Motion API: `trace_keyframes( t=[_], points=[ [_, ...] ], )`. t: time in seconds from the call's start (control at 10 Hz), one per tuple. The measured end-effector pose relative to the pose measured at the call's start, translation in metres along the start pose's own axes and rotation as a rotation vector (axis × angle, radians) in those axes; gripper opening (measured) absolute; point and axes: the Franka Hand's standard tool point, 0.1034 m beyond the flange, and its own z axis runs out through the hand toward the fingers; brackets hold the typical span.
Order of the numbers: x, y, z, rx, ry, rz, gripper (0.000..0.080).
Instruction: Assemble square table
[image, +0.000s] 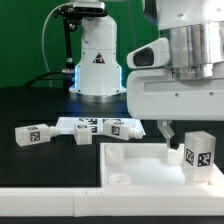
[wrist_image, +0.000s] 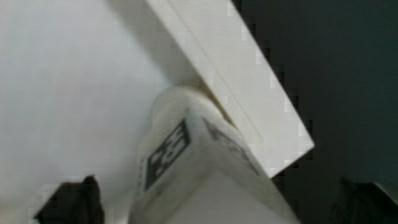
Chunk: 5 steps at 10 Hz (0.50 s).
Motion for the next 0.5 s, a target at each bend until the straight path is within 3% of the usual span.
trace_keyframes(
  t=[0.2,0.4,0.5],
  points=[
    [0.0008,0.0007,-0.0005,-0.025,0.005,-0.429,0.0649],
    [-0.0026,-0.0035,0.001,-0.023,0.003,-0.421,0.0649],
    [-0.0025,-0.0029,0.0012,-0.023,0.003,-0.406,0.0528]
  ],
)
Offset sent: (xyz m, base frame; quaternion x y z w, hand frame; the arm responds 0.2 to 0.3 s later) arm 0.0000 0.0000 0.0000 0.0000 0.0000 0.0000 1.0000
